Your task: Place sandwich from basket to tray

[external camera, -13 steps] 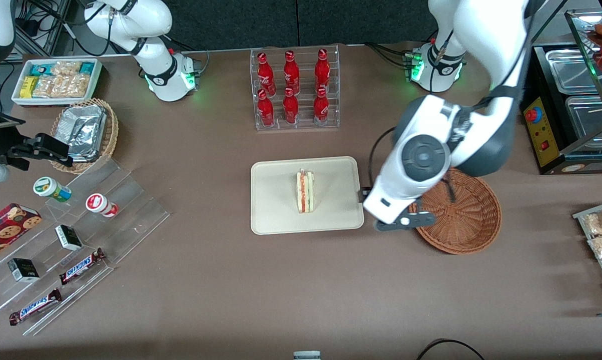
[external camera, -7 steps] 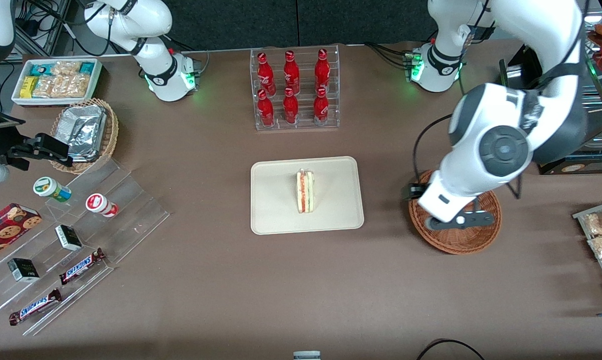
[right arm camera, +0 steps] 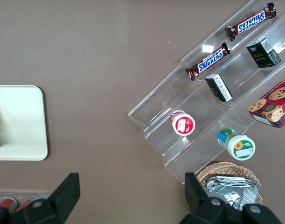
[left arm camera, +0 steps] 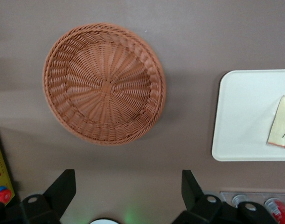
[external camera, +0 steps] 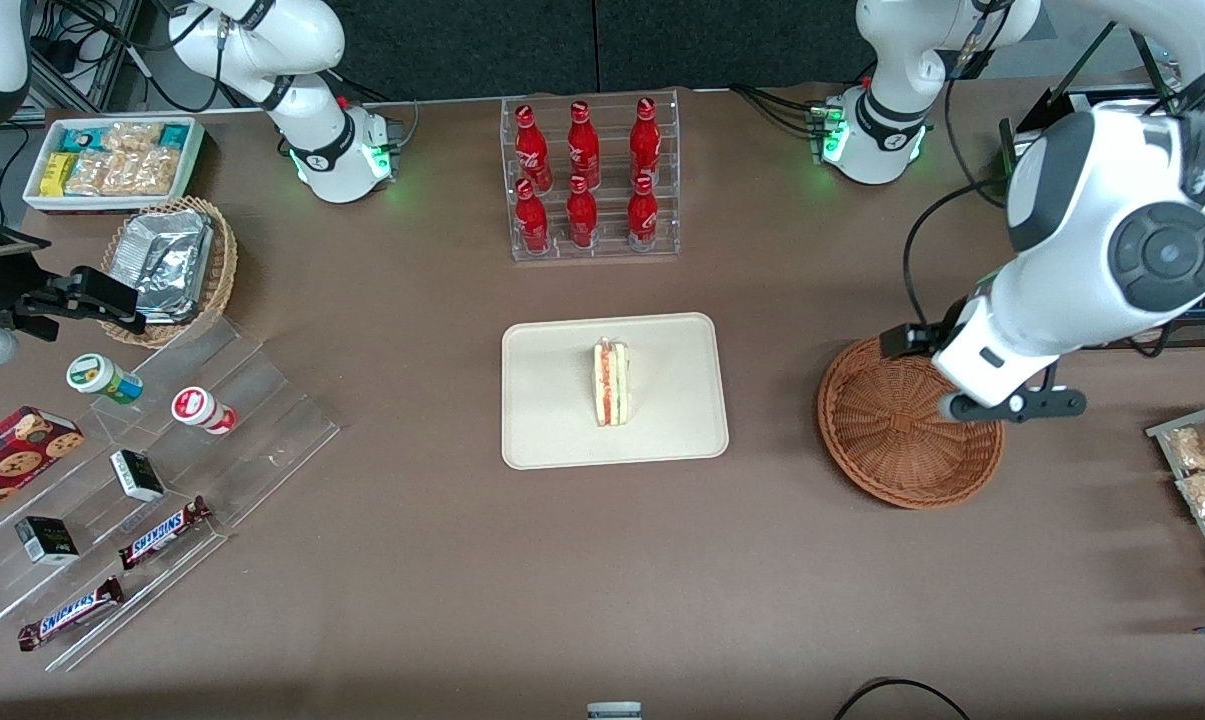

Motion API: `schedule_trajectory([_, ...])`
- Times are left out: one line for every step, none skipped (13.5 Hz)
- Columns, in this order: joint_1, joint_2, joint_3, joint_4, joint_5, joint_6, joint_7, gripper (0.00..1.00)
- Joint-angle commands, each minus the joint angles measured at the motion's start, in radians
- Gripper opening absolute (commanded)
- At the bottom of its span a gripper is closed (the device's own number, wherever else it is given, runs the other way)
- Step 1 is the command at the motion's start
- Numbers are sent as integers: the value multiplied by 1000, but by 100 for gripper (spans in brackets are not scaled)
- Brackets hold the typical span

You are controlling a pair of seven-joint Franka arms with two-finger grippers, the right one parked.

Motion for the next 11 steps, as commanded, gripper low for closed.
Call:
schedule_trajectory([19, -92, 7, -54, -13, -47, 24, 100])
schedule_trajectory([38, -107, 5, -54, -13, -55, 25, 100])
schedule_trajectory([40, -126, 7, -51, -13, -67, 31, 100])
schedule_trajectory([40, -135, 17, -47, -13, -90, 37, 100])
schedule_trajectory([37, -144, 48, -40, -13, -114, 37, 100])
schedule_trajectory([39, -162, 60, -37, -14, -122, 40, 100])
schedule_trajectory([36, -176, 89, -37, -14, -137, 69, 100])
schedule_trajectory([36, -181, 100, -36, -20, -153, 98, 100])
schedule_trajectory([36, -182, 109, -36, -23, -158, 101, 100])
schedule_trajectory([36, -190, 113, -36, -23, -162, 104, 100])
schedule_trajectory([36, -195, 113, -37, -23, -174, 104, 100])
